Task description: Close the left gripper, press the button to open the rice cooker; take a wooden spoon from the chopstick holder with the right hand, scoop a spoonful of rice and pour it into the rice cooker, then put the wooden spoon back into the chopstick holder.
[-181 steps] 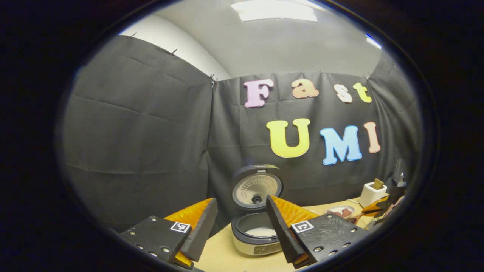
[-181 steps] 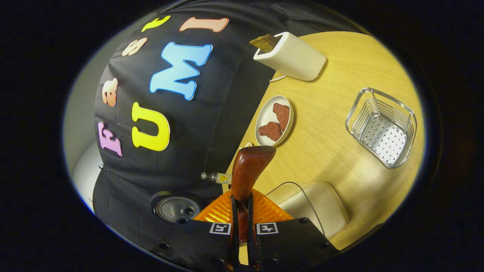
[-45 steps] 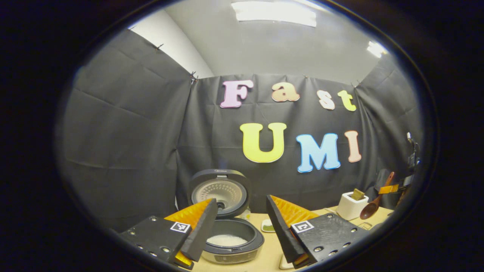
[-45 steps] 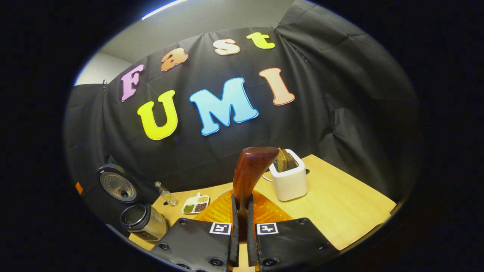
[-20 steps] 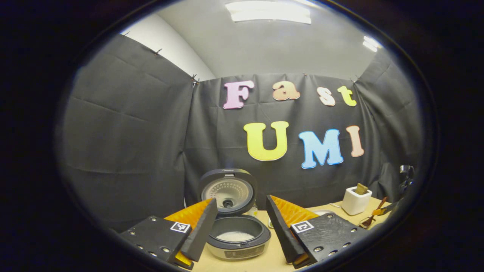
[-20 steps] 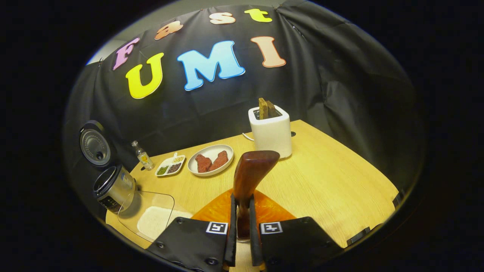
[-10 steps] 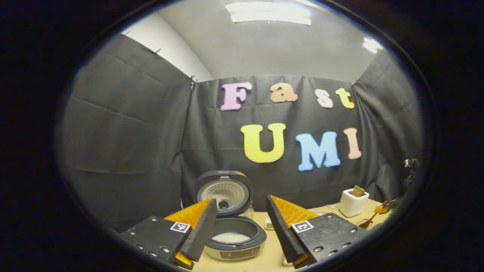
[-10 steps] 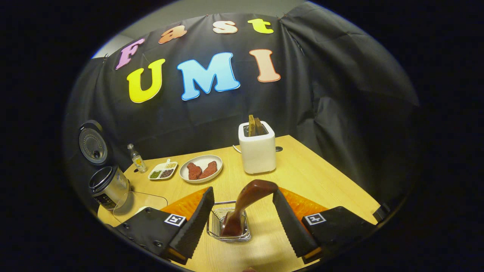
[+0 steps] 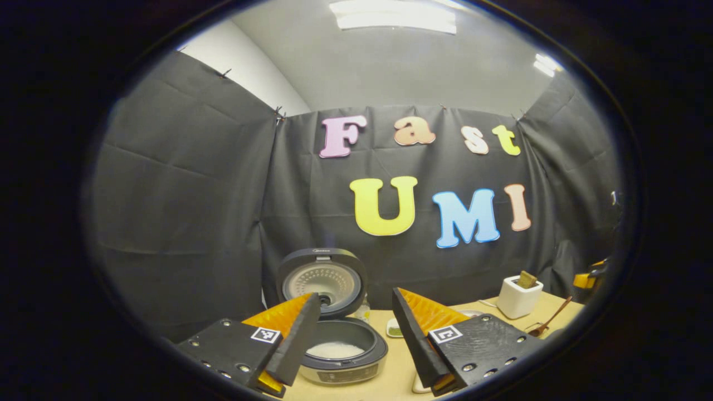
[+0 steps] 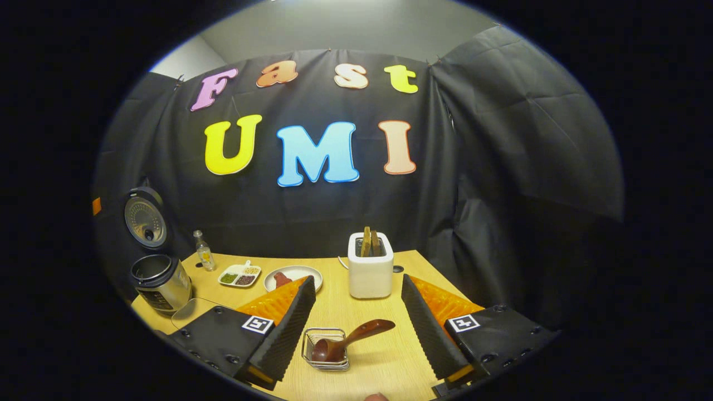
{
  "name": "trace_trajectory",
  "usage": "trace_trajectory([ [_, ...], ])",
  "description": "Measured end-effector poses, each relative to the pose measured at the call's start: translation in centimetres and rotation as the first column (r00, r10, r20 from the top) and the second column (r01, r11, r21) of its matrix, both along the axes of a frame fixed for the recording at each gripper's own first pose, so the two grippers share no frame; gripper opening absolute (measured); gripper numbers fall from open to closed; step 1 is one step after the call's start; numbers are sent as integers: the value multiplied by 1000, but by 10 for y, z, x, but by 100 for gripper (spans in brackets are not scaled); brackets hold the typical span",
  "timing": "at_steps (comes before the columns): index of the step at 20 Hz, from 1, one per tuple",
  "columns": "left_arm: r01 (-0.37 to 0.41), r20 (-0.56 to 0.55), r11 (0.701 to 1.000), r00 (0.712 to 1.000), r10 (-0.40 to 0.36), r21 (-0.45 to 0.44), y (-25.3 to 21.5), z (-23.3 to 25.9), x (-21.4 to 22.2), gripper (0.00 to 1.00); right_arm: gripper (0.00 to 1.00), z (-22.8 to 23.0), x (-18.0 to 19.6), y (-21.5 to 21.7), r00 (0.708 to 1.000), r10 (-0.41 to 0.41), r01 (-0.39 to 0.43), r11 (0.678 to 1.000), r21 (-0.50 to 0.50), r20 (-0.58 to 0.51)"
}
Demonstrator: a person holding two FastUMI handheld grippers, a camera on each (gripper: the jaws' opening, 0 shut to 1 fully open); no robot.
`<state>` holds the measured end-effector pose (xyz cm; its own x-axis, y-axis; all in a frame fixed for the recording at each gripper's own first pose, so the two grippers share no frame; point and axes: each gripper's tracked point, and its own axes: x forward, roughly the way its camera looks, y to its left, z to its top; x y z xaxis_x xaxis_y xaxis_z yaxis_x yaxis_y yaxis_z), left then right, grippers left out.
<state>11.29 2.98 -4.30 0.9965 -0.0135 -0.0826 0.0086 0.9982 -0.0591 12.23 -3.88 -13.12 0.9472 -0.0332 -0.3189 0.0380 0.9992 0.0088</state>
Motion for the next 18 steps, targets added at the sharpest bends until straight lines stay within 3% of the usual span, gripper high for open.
trace_trajectory([
  [8,12,-10,1000,1000,-11,26,9,6,58,80,98,23,-7,20,999,15,-14,1000,-24,30],
  [18,7,-33,999,999,-6,36,39,2,140,80,98,24,-9,36,999,-24,26,998,-55,37],
])
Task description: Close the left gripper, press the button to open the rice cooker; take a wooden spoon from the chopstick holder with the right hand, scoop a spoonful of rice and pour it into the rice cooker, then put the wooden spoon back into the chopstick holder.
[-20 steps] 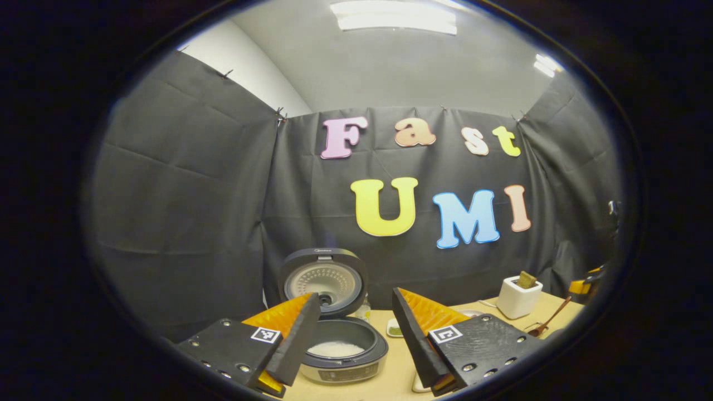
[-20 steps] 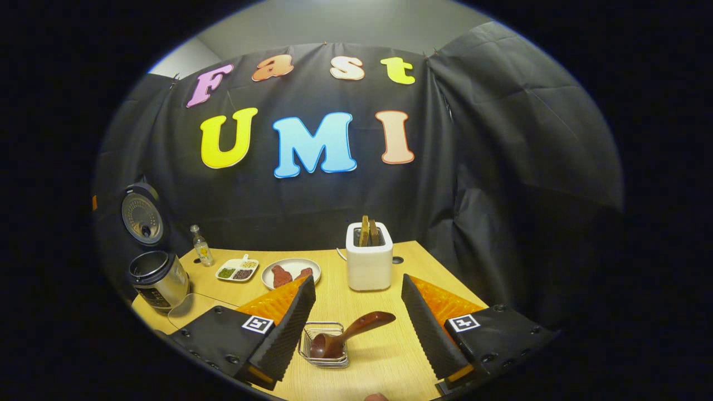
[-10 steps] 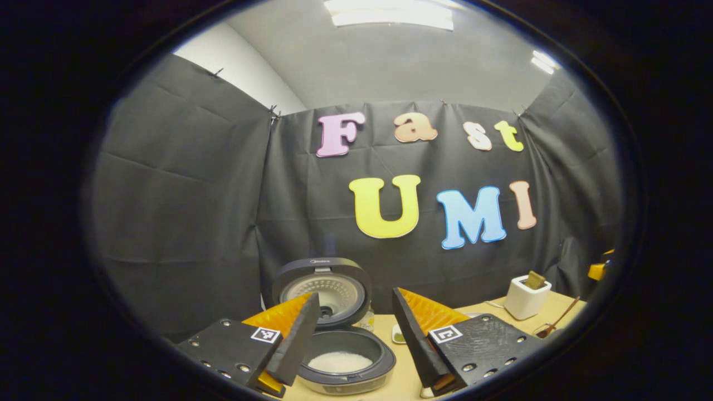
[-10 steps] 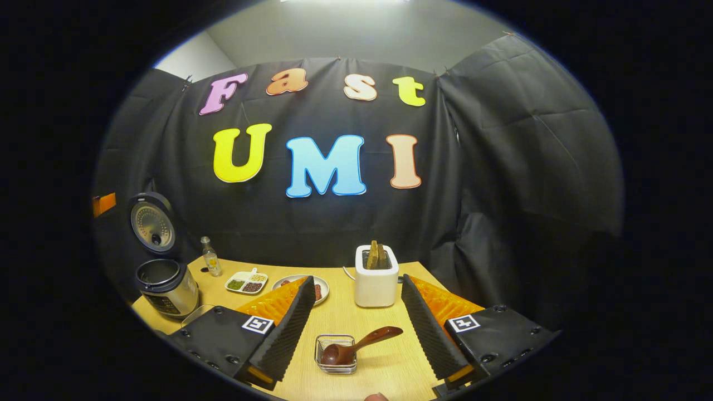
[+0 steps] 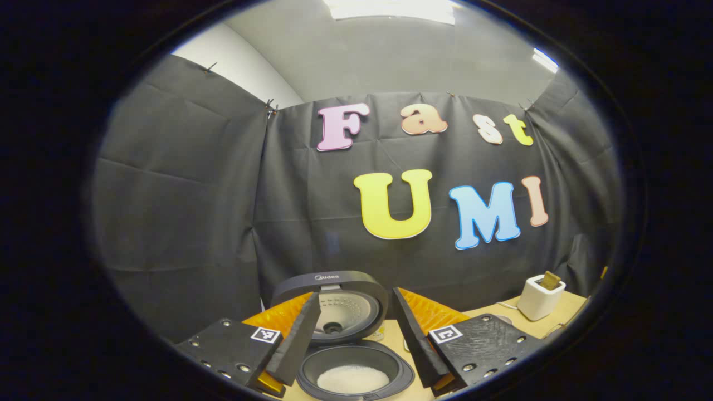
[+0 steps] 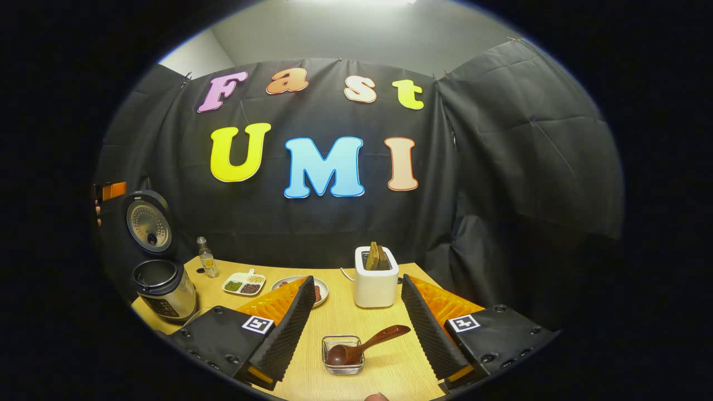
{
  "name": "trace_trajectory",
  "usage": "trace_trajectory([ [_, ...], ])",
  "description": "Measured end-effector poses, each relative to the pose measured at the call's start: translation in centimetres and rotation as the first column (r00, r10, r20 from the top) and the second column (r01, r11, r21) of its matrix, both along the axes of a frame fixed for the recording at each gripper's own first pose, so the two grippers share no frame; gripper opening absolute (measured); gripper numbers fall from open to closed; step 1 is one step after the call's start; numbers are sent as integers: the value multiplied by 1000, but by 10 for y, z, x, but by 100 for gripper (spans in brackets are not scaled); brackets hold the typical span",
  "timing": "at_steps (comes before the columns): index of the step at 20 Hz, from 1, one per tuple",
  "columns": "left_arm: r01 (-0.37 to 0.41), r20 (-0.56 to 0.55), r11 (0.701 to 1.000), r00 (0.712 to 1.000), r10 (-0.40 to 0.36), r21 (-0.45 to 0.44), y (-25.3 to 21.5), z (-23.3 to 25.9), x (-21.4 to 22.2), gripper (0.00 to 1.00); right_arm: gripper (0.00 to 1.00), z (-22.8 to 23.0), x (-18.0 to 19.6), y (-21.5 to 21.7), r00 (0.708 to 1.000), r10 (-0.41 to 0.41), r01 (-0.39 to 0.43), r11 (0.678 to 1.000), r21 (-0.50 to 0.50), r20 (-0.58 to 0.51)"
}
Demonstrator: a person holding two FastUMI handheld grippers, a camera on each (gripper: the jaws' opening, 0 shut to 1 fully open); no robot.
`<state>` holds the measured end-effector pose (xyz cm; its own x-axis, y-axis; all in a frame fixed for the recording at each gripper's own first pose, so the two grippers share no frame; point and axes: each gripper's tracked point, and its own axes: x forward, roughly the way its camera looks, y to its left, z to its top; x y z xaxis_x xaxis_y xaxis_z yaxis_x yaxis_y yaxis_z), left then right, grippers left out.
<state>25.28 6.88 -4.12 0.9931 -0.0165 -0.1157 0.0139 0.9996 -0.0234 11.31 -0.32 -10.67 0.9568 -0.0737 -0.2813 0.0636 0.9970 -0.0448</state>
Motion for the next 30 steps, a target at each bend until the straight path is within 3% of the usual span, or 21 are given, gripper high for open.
trace_trajectory([
  [11,1,-21,1000,1000,-1,-11,30,1,98,80,98,-7,-4,6,998,-62,62,998,-25,-11],
  [12,-2,-30,1000,1000,2,-15,33,-1,107,80,93,-8,-5,6,998,-67,67,997,-27,-13],
  [13,-8,-35,1000,999,8,-22,38,-3,116,80,98,-9,-5,6,997,-72,71,997,-28,-16],
  [21,-46,-116,999,992,44,-15,58,-43,181,80,98,-16,-6,6,995,-89,88,996,-33,-36],
  [26,-72,-155,997,986,67,-25,62,-64,194,82,98,-14,-4,8,997,-75,73,996,-54,-34],
  [27,-77,-154,997,985,72,-28,63,-63,192,84,94,-13,-4,8,997,-72,70,996,-55,-33],
  [28,-83,-165,996,983,77,-32,63,-66,190,83,99,-12,-4,7,997,-71,69,996,-53,-31],
  [30,-87,-169,995,983,78,-49,62,-65,187,83,99,-11,-5,6,997,-68,67,997,-43,-29],
])
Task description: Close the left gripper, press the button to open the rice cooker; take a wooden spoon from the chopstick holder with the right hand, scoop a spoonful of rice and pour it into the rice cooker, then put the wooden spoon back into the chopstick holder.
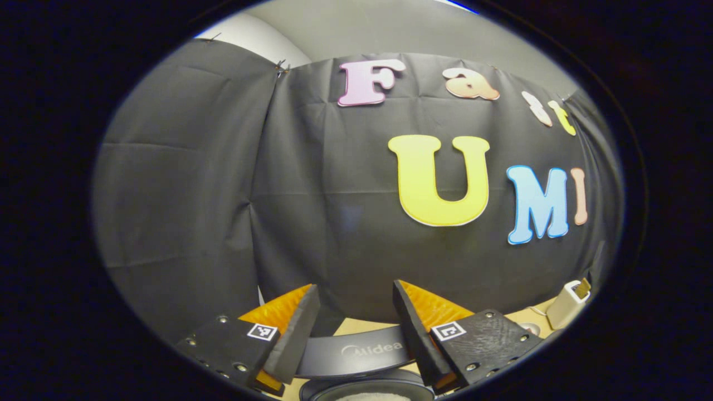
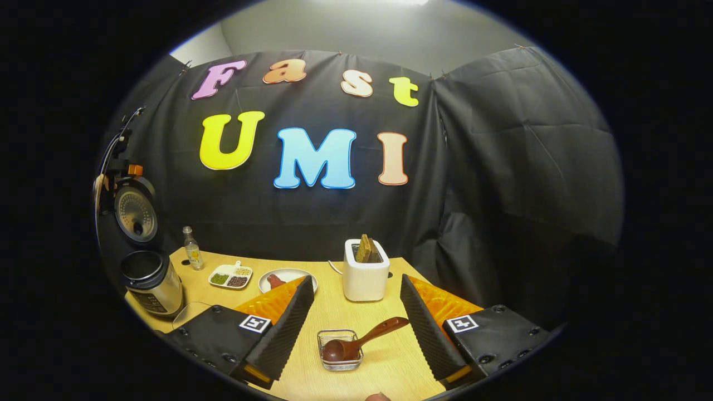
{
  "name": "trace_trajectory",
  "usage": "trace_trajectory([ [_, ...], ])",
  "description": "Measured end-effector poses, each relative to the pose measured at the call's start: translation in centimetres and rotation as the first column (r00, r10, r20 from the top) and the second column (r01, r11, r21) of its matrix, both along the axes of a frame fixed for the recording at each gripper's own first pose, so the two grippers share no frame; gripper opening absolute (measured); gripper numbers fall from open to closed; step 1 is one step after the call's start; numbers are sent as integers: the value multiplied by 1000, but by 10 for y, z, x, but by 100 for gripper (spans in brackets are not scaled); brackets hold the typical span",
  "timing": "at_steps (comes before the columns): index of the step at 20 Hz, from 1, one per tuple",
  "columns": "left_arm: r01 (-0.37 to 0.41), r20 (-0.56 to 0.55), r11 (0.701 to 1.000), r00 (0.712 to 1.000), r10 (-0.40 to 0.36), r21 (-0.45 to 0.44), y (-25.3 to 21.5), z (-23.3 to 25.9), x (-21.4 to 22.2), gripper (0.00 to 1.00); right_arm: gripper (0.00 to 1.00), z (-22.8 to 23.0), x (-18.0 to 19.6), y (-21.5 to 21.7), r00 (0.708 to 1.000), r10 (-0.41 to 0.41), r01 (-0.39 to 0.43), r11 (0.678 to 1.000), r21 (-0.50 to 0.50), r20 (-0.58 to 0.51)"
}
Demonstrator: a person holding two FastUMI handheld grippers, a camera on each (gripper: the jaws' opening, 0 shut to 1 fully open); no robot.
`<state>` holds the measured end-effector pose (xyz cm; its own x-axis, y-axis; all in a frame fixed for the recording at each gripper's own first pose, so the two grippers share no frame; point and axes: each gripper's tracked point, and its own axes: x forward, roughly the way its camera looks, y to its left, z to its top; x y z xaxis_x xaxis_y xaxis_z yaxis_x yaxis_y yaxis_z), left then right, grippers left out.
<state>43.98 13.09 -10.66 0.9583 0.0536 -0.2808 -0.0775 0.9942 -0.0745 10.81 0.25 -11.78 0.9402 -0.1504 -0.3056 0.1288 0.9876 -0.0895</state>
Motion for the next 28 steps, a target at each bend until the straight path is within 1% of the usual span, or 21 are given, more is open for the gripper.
trace_trajectory([
  [1,-3,-7,1000,1000,3,-8,0,-2,-5,85,99,0,1,0,1000,3,-3,1000,6,1],
  [3,-3,-15,1000,1000,2,-11,-3,-2,-12,85,99,-1,-1,1,1000,11,-11,1000,15,2],
  [4,-2,-19,1000,1000,1,-7,-4,-1,-16,83,98,0,-2,0,1000,16,-16,1000,20,4],
  [5,-1,-22,1000,1000,1,-3,-7,-2,-20,85,98,0,-3,0,1000,21,-21,999,25,5],
  [6,-3,-23,1000,1000,2,-2,-9,-3,-26,85,99,1,-4,-1,1000,27,-28,999,28,6],
  [7,-5,-28,1000,1000,5,-4,-11,-3,-31,85,96,1,-5,-2,999,33,-33,999,28,7],
  [8,-8,-33,1000,999,8,-6,-12,-4,-37,85,99,2,-7,-4,999,37,-37,999,27,8],
  [9,-11,-39,1000,999,11,-9,-13,-5,-43,83,99,4,-8,-6,999,42,-42,999,29,9],
  [13,-15,-56,1000,998,15,-5,-22,-10,-65,83,99,9,-14,-16,999,52,-52,998,41,18],
  [14,-16,-60,1000,998,16,-4,-25,-12,-71,85,99,11,-16,-18,998,55,-56,998,43,20],
  [17,-18,-71,1000,997,18,0,-31,-19,-92,85,99,13,-21,-26,998,63,-64,997,41,26],
  [18,-19,-75,1000,997,19,1,-33,-22,-99,83,99,14,-23,-28,997,66,-67,997,42,27],
  [19,-19,-79,1000,997,19,2,-39,-21,-102,83,99,15,-24,-31,997,68,-69,997,42,28],
  [25,-21,-123,1000,992,21,0,-55,-46,-144,83,99,16,-34,-46,996,82,-83,996,44,27],
  [26,-21,-133,1000,991,21,1,-57,-50,-151,85,96,17,-35,-49,996,84,-85,995,44,27],
  [27,-22,-143,1000,990,22,1,-60,-57,-157,85,99,17,-36,-51,996,86,-87,995,44,28],
  [28,-24,-152,1000,988,23,-1,-62,-62,-163,85,99,18,-38,-53,996,87,-88,995,45,28],
])
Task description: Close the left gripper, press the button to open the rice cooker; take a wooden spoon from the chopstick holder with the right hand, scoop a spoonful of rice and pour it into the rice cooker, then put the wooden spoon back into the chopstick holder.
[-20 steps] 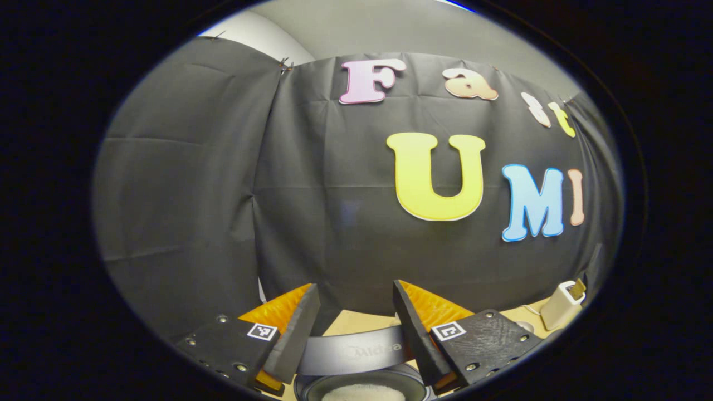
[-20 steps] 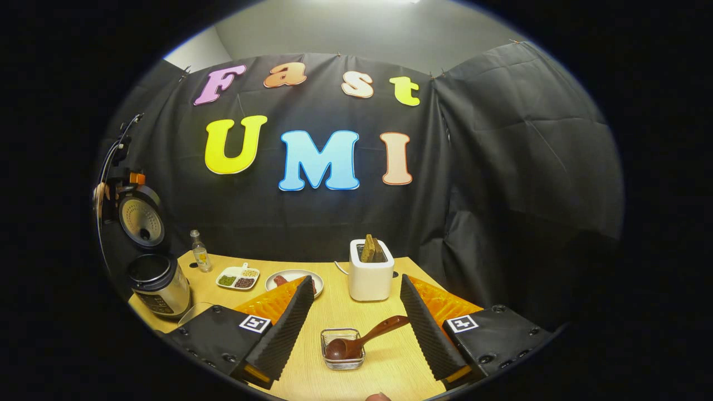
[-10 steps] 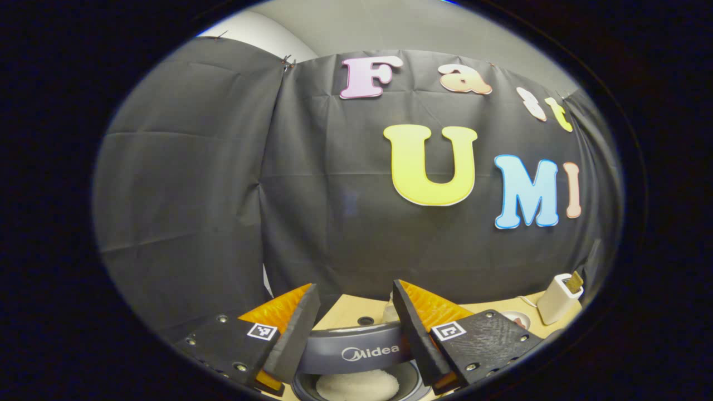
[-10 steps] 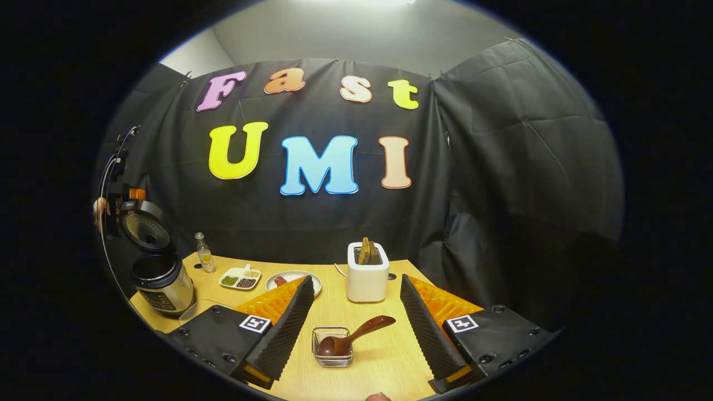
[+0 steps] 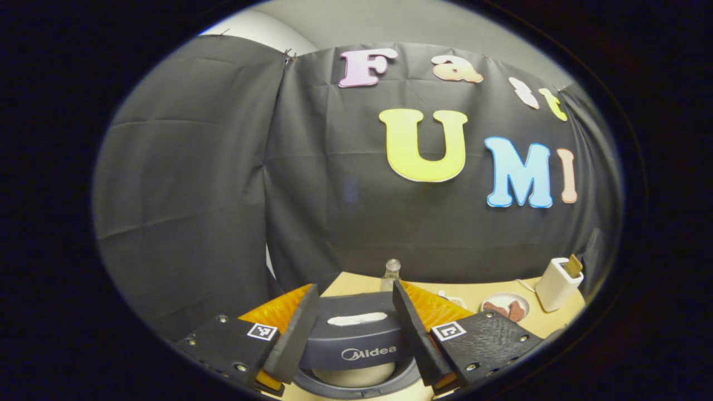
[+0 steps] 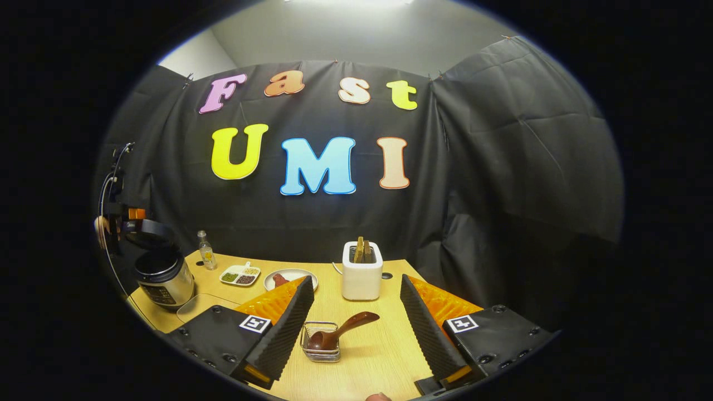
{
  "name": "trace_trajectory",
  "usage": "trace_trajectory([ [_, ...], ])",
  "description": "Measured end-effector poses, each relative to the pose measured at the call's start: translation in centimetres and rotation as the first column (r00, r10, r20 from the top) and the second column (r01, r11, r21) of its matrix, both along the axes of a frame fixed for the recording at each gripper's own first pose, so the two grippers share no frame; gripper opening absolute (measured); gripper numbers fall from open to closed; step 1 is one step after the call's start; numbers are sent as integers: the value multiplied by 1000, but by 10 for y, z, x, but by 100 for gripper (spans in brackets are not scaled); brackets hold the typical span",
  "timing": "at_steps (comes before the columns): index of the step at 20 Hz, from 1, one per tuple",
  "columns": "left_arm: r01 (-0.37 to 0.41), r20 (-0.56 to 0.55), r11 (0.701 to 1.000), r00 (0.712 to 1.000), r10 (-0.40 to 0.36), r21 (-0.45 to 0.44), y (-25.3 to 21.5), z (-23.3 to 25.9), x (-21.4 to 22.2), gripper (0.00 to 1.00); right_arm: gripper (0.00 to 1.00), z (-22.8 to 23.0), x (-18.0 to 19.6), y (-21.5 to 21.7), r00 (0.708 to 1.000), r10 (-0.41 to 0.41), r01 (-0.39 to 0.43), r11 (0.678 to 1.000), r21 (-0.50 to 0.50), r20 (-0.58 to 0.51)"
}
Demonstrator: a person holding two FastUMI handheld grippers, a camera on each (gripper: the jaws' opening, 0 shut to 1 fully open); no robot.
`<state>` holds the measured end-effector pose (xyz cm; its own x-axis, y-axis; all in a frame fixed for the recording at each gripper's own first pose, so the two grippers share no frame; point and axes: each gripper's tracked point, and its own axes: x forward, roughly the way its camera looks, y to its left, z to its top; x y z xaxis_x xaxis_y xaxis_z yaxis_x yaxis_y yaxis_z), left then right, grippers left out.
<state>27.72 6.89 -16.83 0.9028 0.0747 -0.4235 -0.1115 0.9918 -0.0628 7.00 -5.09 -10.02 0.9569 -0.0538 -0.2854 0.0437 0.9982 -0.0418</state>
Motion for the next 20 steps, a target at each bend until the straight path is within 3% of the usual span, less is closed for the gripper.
trace_trajectory([
  [8,-6,-88,1000,996,6,1,-8,-53,-37,83,99,0,-5,-16,1000,0,0,1000,5,1],
  [9,-7,-89,1000,996,8,4,-9,-59,-40,87,99,0,-4,-17,1000,-1,1,1000,4,0],
  [10,-6,-86,1000,996,7,12,-9,-62,-42,84,99,0,-4,-18,1000,-1,1,1000,2,0],
  [20,-7,-110,1000,994,9,23,-16,-89,-55,86,99,-3,-1,-15,1000,7,-7,1000,1,-7],
])
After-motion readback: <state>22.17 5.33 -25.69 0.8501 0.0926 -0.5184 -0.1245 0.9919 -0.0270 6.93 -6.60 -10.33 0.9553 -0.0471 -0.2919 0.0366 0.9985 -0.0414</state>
